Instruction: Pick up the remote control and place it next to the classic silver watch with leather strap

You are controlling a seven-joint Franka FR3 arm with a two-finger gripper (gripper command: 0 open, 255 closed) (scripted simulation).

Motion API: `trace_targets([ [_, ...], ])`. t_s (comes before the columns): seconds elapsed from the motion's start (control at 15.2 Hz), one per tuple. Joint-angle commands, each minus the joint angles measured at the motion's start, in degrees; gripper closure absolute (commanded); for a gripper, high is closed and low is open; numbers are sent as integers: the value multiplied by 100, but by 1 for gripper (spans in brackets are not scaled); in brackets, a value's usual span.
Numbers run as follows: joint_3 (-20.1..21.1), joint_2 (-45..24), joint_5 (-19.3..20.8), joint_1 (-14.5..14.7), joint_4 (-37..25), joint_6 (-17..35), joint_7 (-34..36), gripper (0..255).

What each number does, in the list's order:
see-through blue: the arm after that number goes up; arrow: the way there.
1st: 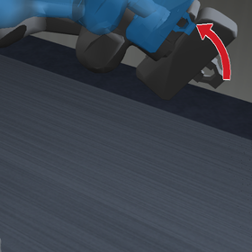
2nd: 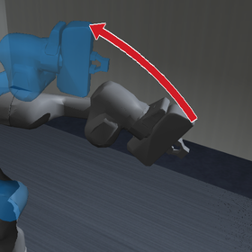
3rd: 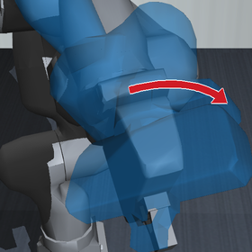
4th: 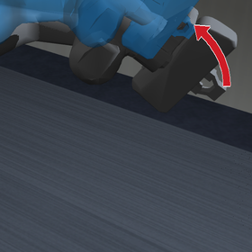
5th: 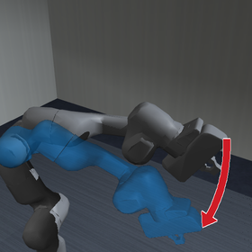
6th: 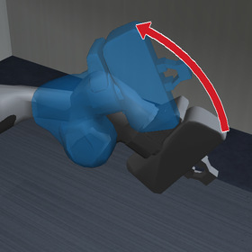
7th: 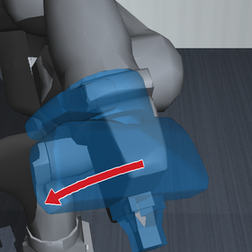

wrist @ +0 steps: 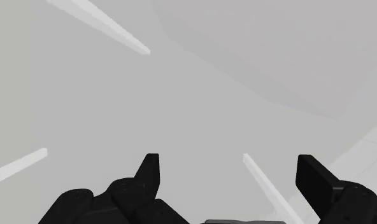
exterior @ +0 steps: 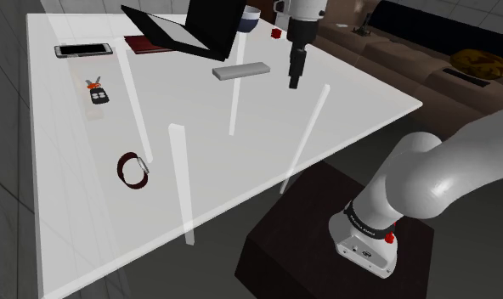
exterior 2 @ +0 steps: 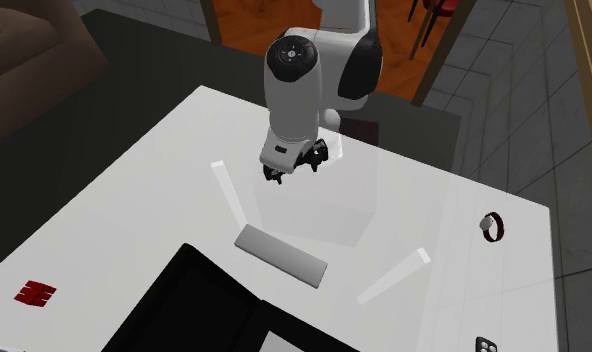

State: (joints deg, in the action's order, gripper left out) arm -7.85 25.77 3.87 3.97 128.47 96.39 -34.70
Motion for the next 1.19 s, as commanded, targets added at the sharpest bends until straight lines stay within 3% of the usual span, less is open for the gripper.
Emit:
trace_targets([
  [0.0, -124, -443, 9, 92, -372, 155, -509, 0],
  [0.4, -380, -1660, -149, 297, -1484, 482, -1946, 0],
  [0.86, -407, -2997, -512, 382, -2974, 535, -3419, 0],
  [1.12, -400, -3005, -514, 379, -2675, 842, -3421, 0],
])
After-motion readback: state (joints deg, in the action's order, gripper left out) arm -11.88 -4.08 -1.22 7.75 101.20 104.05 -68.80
